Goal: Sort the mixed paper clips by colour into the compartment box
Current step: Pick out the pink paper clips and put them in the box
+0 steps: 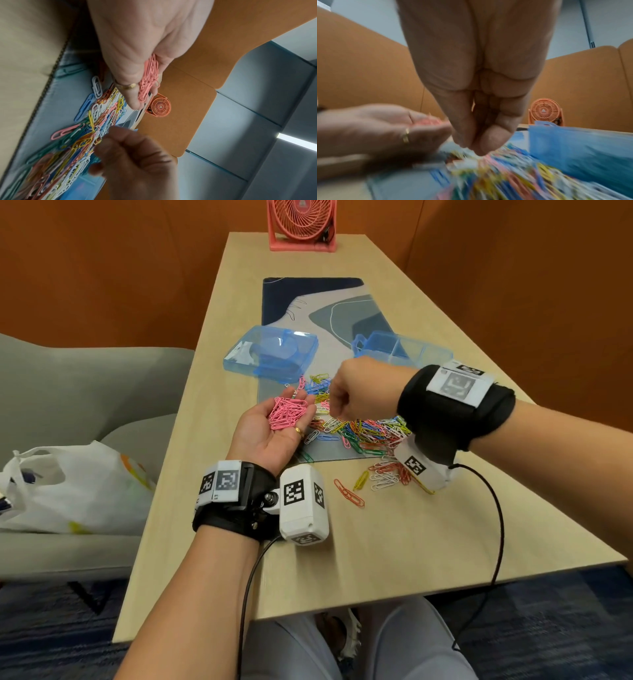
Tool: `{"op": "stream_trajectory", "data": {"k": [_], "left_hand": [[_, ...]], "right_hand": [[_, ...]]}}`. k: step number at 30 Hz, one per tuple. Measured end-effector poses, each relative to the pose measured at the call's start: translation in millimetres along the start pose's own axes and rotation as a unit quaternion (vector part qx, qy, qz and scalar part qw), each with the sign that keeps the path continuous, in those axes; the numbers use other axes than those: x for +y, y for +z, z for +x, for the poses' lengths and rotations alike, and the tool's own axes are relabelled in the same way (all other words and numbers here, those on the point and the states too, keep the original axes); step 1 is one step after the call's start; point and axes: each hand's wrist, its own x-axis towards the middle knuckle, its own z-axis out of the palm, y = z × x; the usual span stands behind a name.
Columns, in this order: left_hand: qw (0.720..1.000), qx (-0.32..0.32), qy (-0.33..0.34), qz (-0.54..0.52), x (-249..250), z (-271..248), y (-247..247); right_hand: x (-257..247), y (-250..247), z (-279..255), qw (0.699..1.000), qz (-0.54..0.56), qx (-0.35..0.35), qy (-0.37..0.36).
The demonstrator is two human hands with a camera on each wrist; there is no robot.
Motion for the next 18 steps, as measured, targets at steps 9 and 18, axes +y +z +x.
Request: {"op": "stream_trajectory", "data": {"k": [9, 18], "left_hand": [[1.0, 0.011, 0.009, 0.011, -3.7, 1.6, 0.0], [1.0, 0.005, 0.007, 0.024, -4.3, 2.4, -1.1]], "right_hand": [[24.7, 17.4, -3.7, 0.996, -0.063, -0.047, 0.033], [15.6, 22.4, -1.1, 0.999, -0.036, -0.037, 0.002]]}}
